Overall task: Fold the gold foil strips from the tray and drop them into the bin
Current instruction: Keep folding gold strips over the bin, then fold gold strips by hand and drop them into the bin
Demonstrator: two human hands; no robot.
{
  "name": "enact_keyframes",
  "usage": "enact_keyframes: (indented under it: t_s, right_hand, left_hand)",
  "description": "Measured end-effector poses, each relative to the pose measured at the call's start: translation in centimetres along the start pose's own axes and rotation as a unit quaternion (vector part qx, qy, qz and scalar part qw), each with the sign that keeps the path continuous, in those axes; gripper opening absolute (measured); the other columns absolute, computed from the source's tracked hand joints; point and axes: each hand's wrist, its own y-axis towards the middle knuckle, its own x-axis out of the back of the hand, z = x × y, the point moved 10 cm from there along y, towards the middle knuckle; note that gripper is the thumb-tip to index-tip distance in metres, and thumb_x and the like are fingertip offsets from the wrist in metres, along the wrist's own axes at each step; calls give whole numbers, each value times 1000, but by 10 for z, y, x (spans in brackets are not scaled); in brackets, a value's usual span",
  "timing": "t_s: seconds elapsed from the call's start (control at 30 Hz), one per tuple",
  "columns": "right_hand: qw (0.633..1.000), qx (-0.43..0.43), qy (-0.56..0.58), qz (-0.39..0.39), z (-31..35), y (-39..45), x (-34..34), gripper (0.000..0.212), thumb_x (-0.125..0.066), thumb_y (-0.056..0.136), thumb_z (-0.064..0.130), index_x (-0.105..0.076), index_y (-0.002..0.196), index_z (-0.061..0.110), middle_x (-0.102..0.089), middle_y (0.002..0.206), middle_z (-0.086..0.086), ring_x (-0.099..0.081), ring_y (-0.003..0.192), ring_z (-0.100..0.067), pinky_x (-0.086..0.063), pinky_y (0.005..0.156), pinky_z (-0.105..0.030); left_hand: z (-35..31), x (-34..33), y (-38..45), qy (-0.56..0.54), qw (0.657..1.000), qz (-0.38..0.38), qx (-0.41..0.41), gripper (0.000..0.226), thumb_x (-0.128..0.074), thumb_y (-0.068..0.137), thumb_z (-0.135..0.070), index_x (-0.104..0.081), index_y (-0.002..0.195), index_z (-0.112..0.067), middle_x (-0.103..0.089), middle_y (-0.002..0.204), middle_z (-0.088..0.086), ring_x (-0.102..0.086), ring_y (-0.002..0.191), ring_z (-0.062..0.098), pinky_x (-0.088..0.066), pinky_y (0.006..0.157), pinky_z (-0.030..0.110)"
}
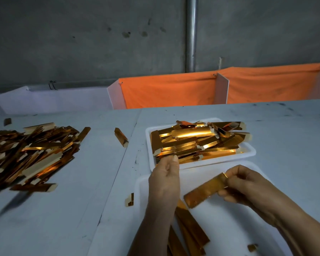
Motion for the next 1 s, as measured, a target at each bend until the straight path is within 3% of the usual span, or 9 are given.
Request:
enact_keyframes:
  t_s: [0.07, 0.13, 0.23, 0.33, 0.43, 0.57, 0.7, 0.9, 1.0]
  right_hand:
    - [1000, -17, -16, 15, -6, 1, -5, 7, -58, 89, -3, -53, 92, 1, -71, 89, -24, -73, 78, -26, -60, 66, -30]
    - [991, -6, -132, 26, -10, 2, -9, 11, -61, 85, -4, -54, 87, 4, -71, 90, -20, -73, 80, -24, -59, 77, -36]
    - [921, 23, -384, 57, -14, 4, -20, 15, -67, 79, 4, -56, 82, 13, -68, 92, -4, -65, 89, -20, -54, 84, -34]
    - [821, 73, -558, 99, -19, 1, -42, 20, -60, 83, 14, -43, 78, 23, -48, 90, 8, -49, 80, -4, -41, 69, -12]
    - [776, 86, -608, 144, -27, -5, -58, 32, -57, 85, 20, -29, 73, 29, -32, 83, 14, -34, 69, 0, -34, 58, -14]
    - [794, 55, -583, 165, -30, -8, -59, 26, -60, 83, 26, -35, 77, 27, -43, 87, 10, -40, 73, -2, -34, 59, -18]
    - [832, 66, -531, 147, -27, -4, -62, 18, -61, 87, 29, -48, 97, 20, -56, 102, 3, -53, 89, -10, -44, 79, -20]
    - [829, 60, -523, 187, -36, -7, -75, 15, -66, 80, 27, -52, 87, 25, -59, 105, 7, -56, 98, -8, -46, 86, -20]
    - [852, 59, -494, 164, -27, -8, -70, 20, -69, 80, 36, -54, 88, 25, -60, 101, 10, -57, 92, -5, -47, 83, -18]
  left_hand:
    - [-3, 6, 0, 4, 1000, -24, -15, 32, -39, 98, -44, -51, 125, -33, -51, 102, -18, -53, 90, 6, -41, 63, 8]
    - [-5, 8, -1, 3, 999, -33, -23, 30, -42, 99, -38, -52, 127, -33, -47, 97, -24, -52, 94, 6, -46, 76, 14]
    - [-7, 9, -1, 17, 999, -38, -28, 29, -44, 99, -34, -53, 126, -32, -46, 95, -26, -50, 100, 6, -47, 94, 27]
    - [-10, 10, -3, 42, 998, -40, -36, 29, -44, 99, -32, -54, 127, -31, -44, 93, -28, -50, 99, 5, -47, 96, 27]
    - [-12, 10, -4, 53, 997, -38, -31, 29, -44, 99, -31, -52, 127, -31, -50, 105, -19, -52, 103, 8, -50, 96, 33]
    - [-11, 14, -2, 59, 997, -47, -20, 30, -46, 99, -27, -52, 128, -30, -40, 97, -22, -49, 100, 7, -49, 97, 34]
    - [-10, 16, -2, 67, 996, -53, -13, 31, -46, 99, -24, -51, 129, -29, -41, 101, -20, -50, 103, 8, -49, 98, 34]
    - [-14, 12, -2, 142, 987, -61, -48, 30, -39, 101, -27, -51, 129, -28, -45, 105, -17, -45, 95, 2, -40, 85, 15]
    - [-14, 10, -1, 167, 983, -59, -47, 32, -37, 101, -28, -49, 131, -28, -52, 115, -12, -45, 96, 2, -43, 89, 18]
